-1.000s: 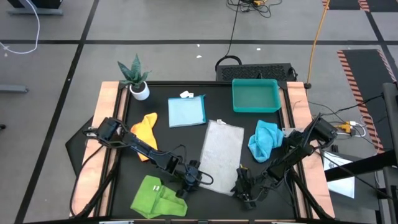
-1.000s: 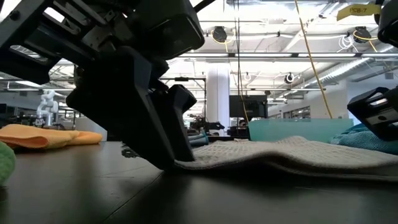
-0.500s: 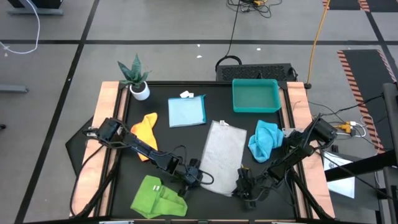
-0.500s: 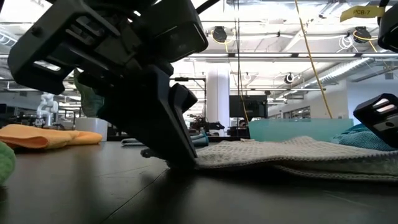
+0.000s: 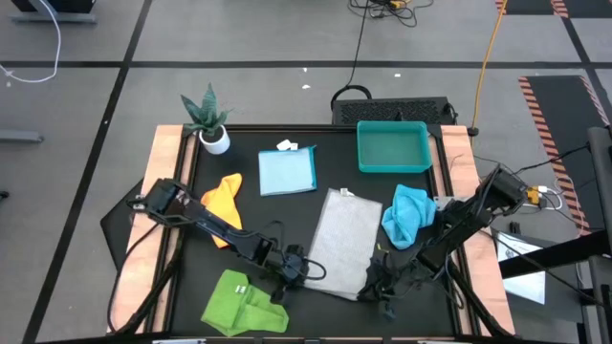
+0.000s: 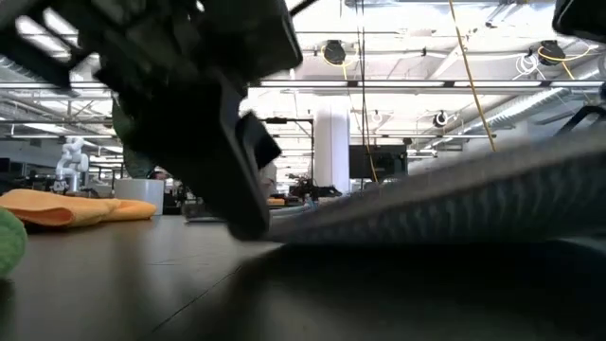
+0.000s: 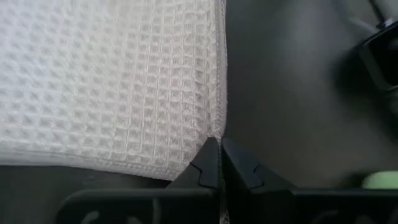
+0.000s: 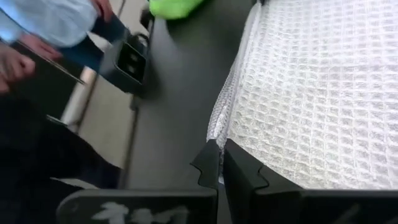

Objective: Fold microfiber towels
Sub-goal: Fold the gray microfiber towel on the towel

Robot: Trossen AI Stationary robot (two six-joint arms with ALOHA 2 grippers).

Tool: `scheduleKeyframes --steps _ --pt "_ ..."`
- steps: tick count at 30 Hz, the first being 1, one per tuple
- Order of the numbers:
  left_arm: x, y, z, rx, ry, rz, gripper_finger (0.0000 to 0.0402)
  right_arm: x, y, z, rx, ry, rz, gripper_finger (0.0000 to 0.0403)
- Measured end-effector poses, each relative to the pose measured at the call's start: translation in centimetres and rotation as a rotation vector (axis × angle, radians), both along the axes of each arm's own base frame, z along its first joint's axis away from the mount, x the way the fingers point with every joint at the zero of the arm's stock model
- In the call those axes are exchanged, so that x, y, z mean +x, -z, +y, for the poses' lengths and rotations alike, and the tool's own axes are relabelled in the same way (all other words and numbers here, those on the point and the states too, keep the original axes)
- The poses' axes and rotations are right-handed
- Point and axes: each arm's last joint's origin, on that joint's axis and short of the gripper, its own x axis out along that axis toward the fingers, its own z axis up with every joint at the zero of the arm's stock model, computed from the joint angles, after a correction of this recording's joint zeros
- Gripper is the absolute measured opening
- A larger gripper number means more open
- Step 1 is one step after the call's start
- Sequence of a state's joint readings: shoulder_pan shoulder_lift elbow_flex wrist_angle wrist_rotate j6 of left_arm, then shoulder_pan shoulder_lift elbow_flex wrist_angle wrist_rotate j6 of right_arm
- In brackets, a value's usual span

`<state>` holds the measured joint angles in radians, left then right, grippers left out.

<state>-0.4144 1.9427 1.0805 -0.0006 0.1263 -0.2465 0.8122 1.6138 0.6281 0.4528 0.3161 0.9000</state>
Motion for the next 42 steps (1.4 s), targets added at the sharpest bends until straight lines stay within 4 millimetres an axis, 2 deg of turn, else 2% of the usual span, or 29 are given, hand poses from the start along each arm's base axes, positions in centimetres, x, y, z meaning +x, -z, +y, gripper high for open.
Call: scheduleKeyframes --steps 11,18,22,25,28,33,37,42 --pt "-1.0 -4.1 -0.8 -0.164 -0.081 -0.015 0.0001 0.1 -2.1 0.1 0.178 0.070 -0.049 0.0000" --pt "-2.6 -7.0 -3.2 -0.376 -0.087 0.019 0.0001 -0.1 -3.4 1.1 0.366 0.081 -0.112 0.0000" --pt "-3.2 -8.5 -3.6 -0.440 -0.139 0.008 0.0001 -0.2 -3.8 1.3 0.423 0.102 -0.124 0.0000" --pt "-2.8 -8.8 -2.4 -0.426 -0.195 -0.001 0.0001 -0.2 -3.8 0.8 0.393 0.146 -0.111 0.0000" --pt "-1.9 -8.2 -0.2 -0.366 -0.247 0.011 0.0001 -0.3 -4.2 -0.7 0.322 0.202 -0.041 0.0000" --pt "-0.3 -7.8 4.2 -0.298 -0.306 -0.009 0.0001 -1.8 -5.7 -4.4 0.189 0.350 0.072 0.0000" --pt "0.4 -7.5 7.9 -0.242 -0.368 -0.010 0.0001 -2.7 -5.6 -7.4 0.096 0.482 0.210 0.0000" --pt "0.8 -6.3 11.4 -0.182 -0.434 0.053 0.0001 -1.6 -4.7 -10.1 0.032 0.543 0.317 0.0000"
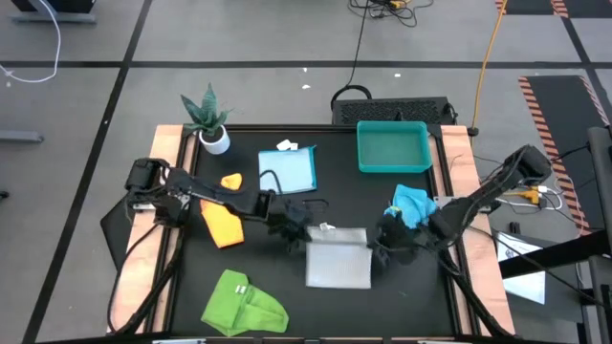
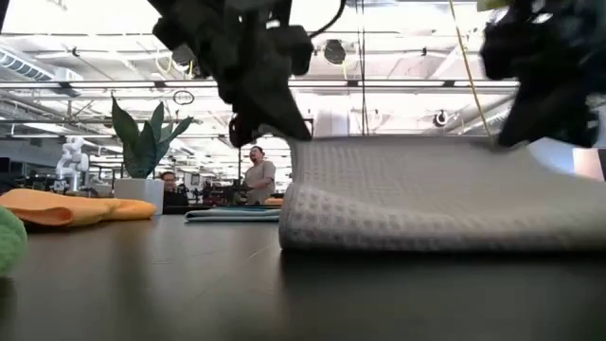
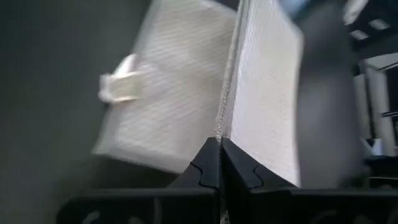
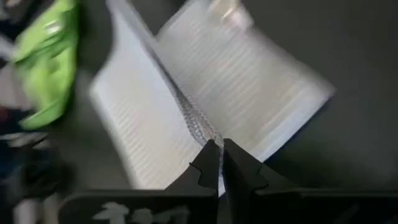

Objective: Fold microfiber towels
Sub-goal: Fold the gray microfiber towel on the towel

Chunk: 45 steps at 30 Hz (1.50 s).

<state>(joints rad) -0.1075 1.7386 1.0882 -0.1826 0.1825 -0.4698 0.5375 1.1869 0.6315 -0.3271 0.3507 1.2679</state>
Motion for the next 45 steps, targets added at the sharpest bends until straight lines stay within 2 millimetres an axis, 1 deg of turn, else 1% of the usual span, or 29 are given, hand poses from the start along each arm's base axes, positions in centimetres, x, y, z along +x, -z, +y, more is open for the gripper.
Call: scheduleKeyframes --steps 3,6,9,13,18,20,22,24,26,27,28,30,31,33,38,45 --pt "0.3 0.9 0.9 -0.005 0.000 0.030 0.0001 0.8 0.5 -1.2 -0.013 -0.011 0.044 0.0000" --pt "0.5 1.8 0.9 -0.013 0.010 0.052 0.0001 1.5 1.0 -2.2 -0.007 -0.021 0.081 0.0000" --pt "0.5 2.0 1.0 0.016 -0.002 0.056 0.0005 1.9 1.4 -2.6 -0.004 -0.033 0.100 0.0006" --pt "0.5 1.9 1.4 0.094 -0.063 0.046 0.0045 1.8 1.5 -2.9 -0.030 -0.012 0.111 0.0041" --pt "0.5 1.7 1.9 0.101 -0.081 0.041 0.0097 1.9 1.2 -3.6 -0.068 0.067 0.077 0.0099" --pt "0.6 1.7 2.1 0.095 -0.079 0.031 0.0110 1.9 0.9 -3.9 -0.086 0.058 0.070 0.0122" --pt "0.5 1.1 2.0 0.093 -0.079 0.011 0.0118 1.8 0.4 -4.1 -0.083 0.027 0.044 0.0140" --pt "0.8 0.4 1.2 0.094 -0.068 -0.055 0.0117 1.6 -0.1 -3.8 -0.066 -0.019 0.024 0.0148" --pt "0.8 0.3 0.1 0.100 -0.039 -0.080 0.0107 1.4 -0.1 -3.1 -0.046 -0.066 0.027 0.0136" --pt "0.8 0.5 -0.4 0.110 -0.031 -0.072 0.0097 1.3 0.0 -2.8 -0.040 -0.083 0.036 0.0118" --pt "0.9 1.0 -0.9 0.120 -0.028 -0.068 0.0085 1.3 0.2 -2.6 -0.040 -0.097 0.045 0.0094" --pt "1.2 2.1 -1.2 0.135 -0.029 -0.043 0.0056 1.3 0.9 -2.4 -0.047 -0.136 0.053 0.0032" --pt "1.2 2.9 -1.2 0.139 -0.028 -0.018 0.0038 1.3 1.4 -2.4 -0.052 -0.146 0.054 0.0017" --pt "1.8 3.7 -1.2 0.126 -0.030 -0.032 0.0011 1.2 2.2 -2.8 -0.024 -0.140 0.051 0.0010" --pt "2.0 5.6 -1.3 0.113 -0.037 0.021 0.0006 0.6 4.1 -3.7 -0.011 -0.113 0.056 0.0001" --pt "2.0 5.7 -1.2 0.112 -0.047 0.025 0.0003 0.6 4.8 -4.5 -0.001 -0.080 -0.013 0.0000"
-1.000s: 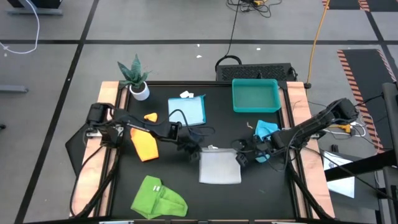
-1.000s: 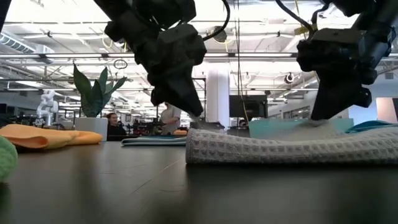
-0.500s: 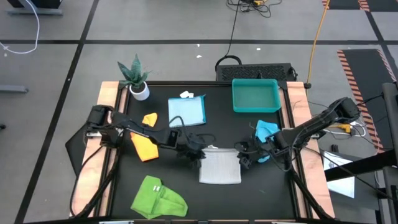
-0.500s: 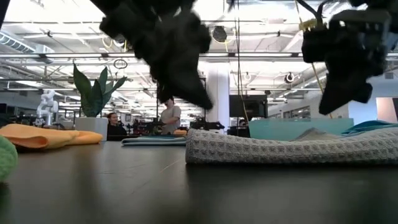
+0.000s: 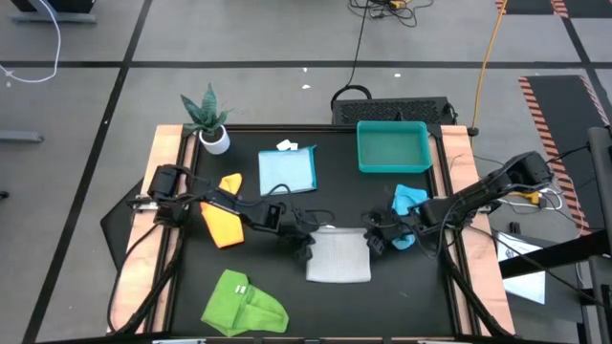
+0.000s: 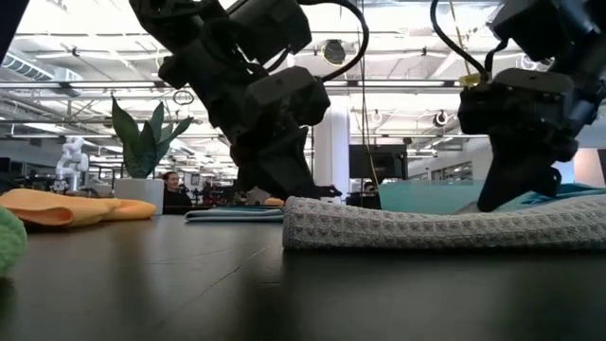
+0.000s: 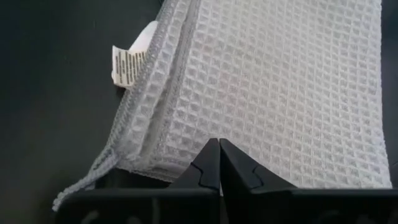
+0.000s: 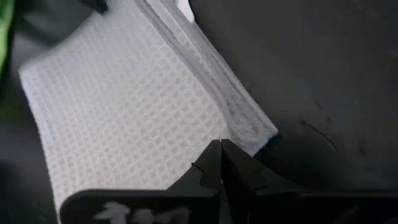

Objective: Fold microfiber towels
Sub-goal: Fold the gray microfiber towel on the towel

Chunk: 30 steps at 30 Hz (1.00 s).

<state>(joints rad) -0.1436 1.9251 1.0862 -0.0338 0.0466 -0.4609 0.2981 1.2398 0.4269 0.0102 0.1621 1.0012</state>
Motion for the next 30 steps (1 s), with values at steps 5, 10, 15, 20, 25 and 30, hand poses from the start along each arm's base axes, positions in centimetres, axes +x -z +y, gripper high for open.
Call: scheduleKeyframes --steps 5,10,15,20,25,30 --pt "0.0 0.0 0.0 -0.006 -0.012 0.000 0.0004 -0.1 0.3 -0.7 -0.015 0.046 0.005 0.0000" --pt "0.1 -0.3 0.1 0.006 -0.038 -0.017 0.0004 -0.9 1.3 -1.4 -0.022 0.072 0.036 0.0000" --pt "0.1 -0.4 0.6 0.042 -0.082 -0.022 0.0002 -1.3 2.0 -1.5 -0.010 0.080 0.012 0.0000" --pt "0.0 -0.2 2.2 0.072 -0.124 0.007 0.0002 -1.1 1.2 -1.3 0.023 0.027 -0.038 0.0000" --pt "0.0 -0.1 3.6 0.087 -0.144 0.020 0.0002 -0.9 0.6 -1.3 -0.008 0.011 -0.068 0.0000" --pt "0.0 0.0 4.3 0.102 -0.154 0.035 0.0001 -0.9 1.6 -1.7 -0.052 0.013 0.008 0.0000"
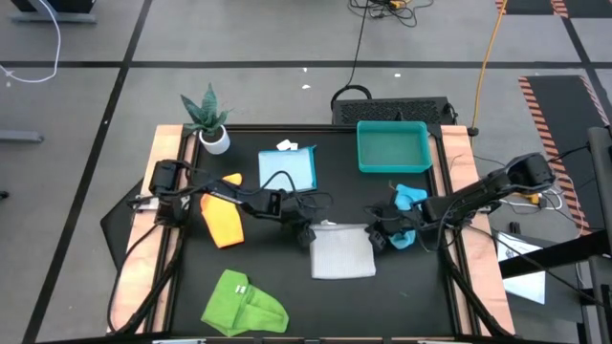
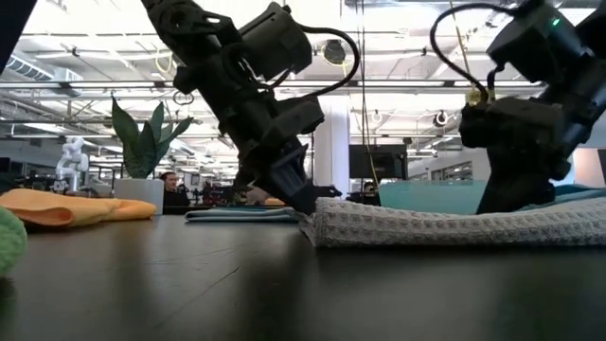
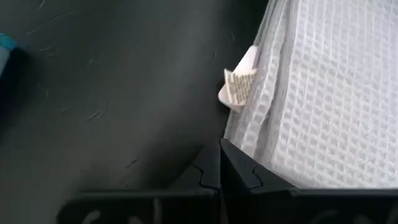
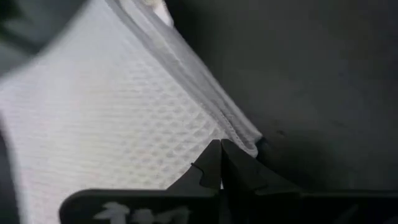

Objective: Fold microfiber towels
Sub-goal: Fold the gray microfiber towel on the towel, then stack the gray microfiber towel on the blue microfiber towel

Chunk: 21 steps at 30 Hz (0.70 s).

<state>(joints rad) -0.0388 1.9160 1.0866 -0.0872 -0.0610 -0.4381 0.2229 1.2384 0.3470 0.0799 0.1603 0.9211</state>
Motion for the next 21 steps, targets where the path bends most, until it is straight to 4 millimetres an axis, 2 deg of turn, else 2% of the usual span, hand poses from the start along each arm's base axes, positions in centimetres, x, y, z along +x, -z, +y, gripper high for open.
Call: scheduleKeyframes --steps 3,7,11,15,21 --pt "-0.2 -0.8 0.6 0.000 -0.024 -0.010 0.0004 0.2 0.0 -0.3 -0.007 0.003 -0.011 0.0000" --pt "-1.1 -4.4 0.8 -0.030 -0.078 -0.076 0.0019 0.2 -1.1 -0.3 0.011 0.003 -0.077 0.0000" --pt "-2.4 -6.7 0.0 -0.168 -0.175 -0.082 0.0049 -0.2 -2.3 0.1 0.054 0.009 -0.143 0.0000" --pt "-3.0 -7.6 -1.9 -0.295 -0.224 -0.091 0.0099 -0.4 -3.9 0.9 0.105 0.018 -0.203 0.0000" --pt "-3.6 -7.3 -6.2 -0.348 -0.252 -0.081 0.0185 0.0 -6.5 4.1 0.141 0.081 -0.225 0.0000"
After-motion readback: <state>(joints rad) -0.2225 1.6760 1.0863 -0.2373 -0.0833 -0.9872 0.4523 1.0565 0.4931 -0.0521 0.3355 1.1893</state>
